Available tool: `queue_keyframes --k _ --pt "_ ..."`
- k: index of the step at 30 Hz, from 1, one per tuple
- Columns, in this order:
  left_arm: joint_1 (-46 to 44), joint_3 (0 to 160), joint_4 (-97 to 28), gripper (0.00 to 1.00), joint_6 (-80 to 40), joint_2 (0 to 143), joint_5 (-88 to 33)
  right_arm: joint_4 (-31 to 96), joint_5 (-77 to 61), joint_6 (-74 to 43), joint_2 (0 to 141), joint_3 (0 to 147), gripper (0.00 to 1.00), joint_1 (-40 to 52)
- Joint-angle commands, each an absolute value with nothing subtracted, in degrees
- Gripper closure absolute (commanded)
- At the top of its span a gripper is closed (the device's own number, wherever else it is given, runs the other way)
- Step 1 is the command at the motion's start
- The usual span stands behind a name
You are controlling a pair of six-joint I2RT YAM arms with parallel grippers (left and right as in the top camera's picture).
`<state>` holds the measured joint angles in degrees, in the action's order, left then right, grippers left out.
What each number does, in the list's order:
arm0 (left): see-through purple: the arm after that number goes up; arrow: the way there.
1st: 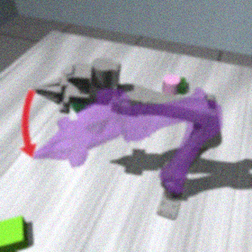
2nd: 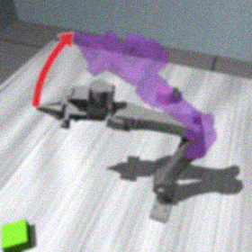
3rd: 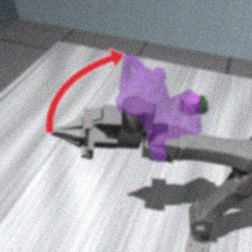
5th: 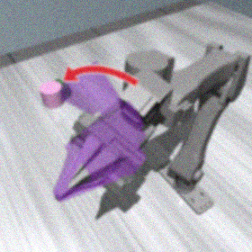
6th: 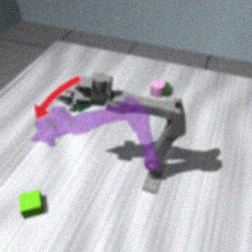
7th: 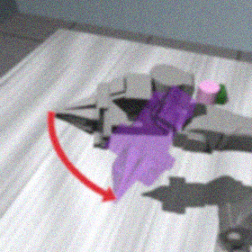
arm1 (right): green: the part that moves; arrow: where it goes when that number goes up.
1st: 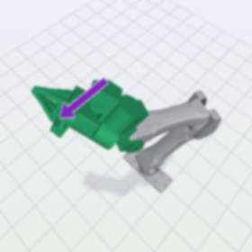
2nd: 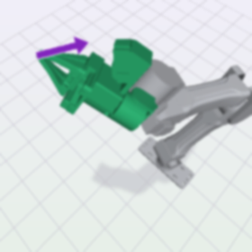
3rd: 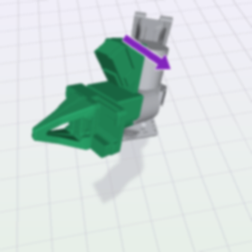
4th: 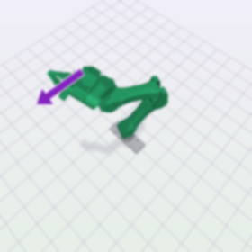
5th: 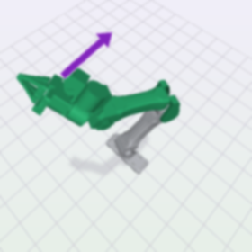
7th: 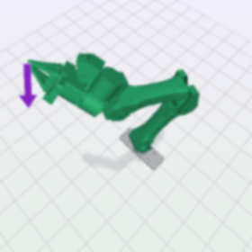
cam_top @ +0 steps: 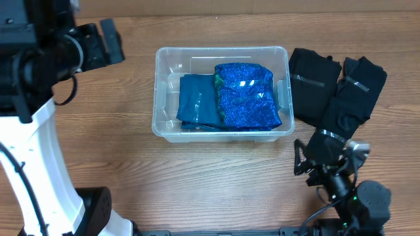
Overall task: Pack container
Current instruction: 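Release the sparkly item and raise the left gripper out of the bin, then move the right gripper to the left black garment and grasp it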
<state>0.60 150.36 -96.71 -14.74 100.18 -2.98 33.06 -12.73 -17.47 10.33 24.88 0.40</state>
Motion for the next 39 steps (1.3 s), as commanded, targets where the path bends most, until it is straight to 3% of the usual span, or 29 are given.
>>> queue_keyframes --k 1,10,15,22,26,39 --pt "1.9 150.3 -96.8 0.0 -13.7 98.0 -3.4 38.9 -7.8 -16.0 23.0 37.2 0.0 0.3" --pt "1.9 150.2 -96.8 0.0 -13.7 98.2 -3.4 51.0 -12.8 -13.5 56.0 62.0 0.0 -0.7" --pt "1.9 150.2 -96.8 0.0 -13.7 98.2 -3.4 54.6 -15.7 -13.5 69.4 70.7 0.0 -10.5" --pt "1.9 150.2 -96.8 0.0 -13.7 98.2 -3.4 59.3 -19.8 -13.5 81.9 70.8 0.0 -30.5" --pt "1.9 150.2 -96.8 0.0 -13.7 98.2 -3.4 62.0 -19.9 -12.5 89.9 69.1 0.0 -36.4" --pt "1.9 150.2 -96.8 0.0 -13.7 98.2 -3.4 52.8 -25.8 -7.0 103.8 60.9 0.0 -34.9"
